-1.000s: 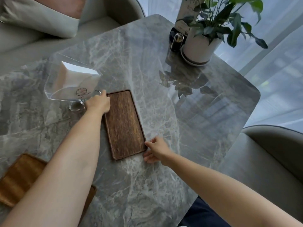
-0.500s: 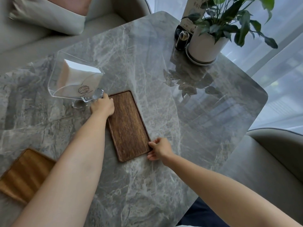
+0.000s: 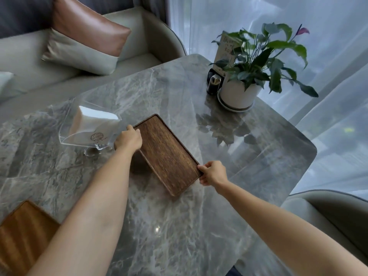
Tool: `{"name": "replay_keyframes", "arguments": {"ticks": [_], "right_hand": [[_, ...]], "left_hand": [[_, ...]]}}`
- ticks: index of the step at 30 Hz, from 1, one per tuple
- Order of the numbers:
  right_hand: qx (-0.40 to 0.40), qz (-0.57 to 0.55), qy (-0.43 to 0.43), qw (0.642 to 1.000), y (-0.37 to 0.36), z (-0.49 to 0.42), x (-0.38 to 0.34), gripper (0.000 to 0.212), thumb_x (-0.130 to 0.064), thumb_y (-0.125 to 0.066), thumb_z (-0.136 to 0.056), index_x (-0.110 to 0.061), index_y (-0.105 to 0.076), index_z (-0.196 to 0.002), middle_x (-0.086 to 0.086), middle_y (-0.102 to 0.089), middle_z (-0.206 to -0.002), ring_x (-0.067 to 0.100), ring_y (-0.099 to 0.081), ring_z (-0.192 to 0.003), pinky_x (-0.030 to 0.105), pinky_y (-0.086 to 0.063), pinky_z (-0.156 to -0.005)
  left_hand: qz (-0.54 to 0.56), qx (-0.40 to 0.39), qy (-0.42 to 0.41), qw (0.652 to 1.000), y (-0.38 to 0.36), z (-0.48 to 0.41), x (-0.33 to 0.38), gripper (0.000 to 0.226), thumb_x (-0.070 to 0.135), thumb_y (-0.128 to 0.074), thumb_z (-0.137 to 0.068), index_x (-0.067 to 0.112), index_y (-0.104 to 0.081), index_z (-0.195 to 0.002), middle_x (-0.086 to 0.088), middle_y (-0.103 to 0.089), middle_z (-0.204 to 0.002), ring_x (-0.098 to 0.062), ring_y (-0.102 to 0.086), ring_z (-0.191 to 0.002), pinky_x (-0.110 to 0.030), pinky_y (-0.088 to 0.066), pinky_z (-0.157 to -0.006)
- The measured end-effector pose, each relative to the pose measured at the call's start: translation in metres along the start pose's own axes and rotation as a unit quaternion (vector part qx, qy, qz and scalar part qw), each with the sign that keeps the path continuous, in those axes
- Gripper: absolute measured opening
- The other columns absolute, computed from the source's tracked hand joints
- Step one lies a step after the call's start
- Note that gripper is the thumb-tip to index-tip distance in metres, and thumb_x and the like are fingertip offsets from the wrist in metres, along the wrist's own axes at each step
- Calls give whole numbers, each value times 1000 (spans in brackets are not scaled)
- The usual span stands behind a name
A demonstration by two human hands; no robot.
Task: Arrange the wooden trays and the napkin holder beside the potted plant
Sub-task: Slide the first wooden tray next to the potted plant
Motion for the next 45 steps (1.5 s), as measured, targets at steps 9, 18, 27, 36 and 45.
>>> {"name": "replay_keyframes", "arguments": {"ticks": [9,18,27,36,45], "right_hand": [[41,48,47,997,104,-80,-28,33,-17,-57,-91,-11,-53,-59,10,-58,-50,20,-56,-44,40,-57,-64],[30,49,12,998,168,-163,-22,30,-17,-55,-92,-11,-50,-64,11,-56,-51,21,-56,-46,39,-54,-64],[-11,48,-14,999,175,-204,-21,26,-11,-50,-94,-10,-50,-68,10,-57,-52,14,-55,-37,22,-52,-40],[-30,48,-20,998,177,-211,-20,30,-8,-47,-95,-10,-46,-65,10,-55,-51,8,-53,-30,18,-49,-33],[-31,74,-6,997,175,-205,-24,32,-12,-48,-96,-10,-45,-64,11,-55,-53,19,-55,-43,23,-53,-39]], "left_hand": [[68,-14,21,997,-20,-28,99,46,27,-26,-102,-2,-33,-137,-29,-39,-143,-42,-39,-132,-46,-34,-107],[72,-22,6,997,-53,-67,196,46,26,-26,-102,-2,-34,-138,-29,-40,-143,-42,-39,-132,-45,-34,-107],[70,-20,15,997,-72,-107,224,43,25,-27,-101,-3,-39,-132,-31,-42,-140,-44,-42,-129,-44,-36,-106],[58,-18,5,998,-80,-121,234,43,21,-28,-100,-6,-38,-132,-34,-40,-141,-44,-41,-130,-43,-35,-107],[58,-27,-40,997,-85,-114,235,41,18,-31,-100,-6,-32,-134,-36,-38,-140,-46,-40,-129,-44,-35,-105]]}}
Point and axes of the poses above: each hand's wrist, its own z-axis away from the middle knuckle, its own y-axis out of the back of the hand, x = y × z, the point moved 4 cm from there along -z, towards the middle knuckle
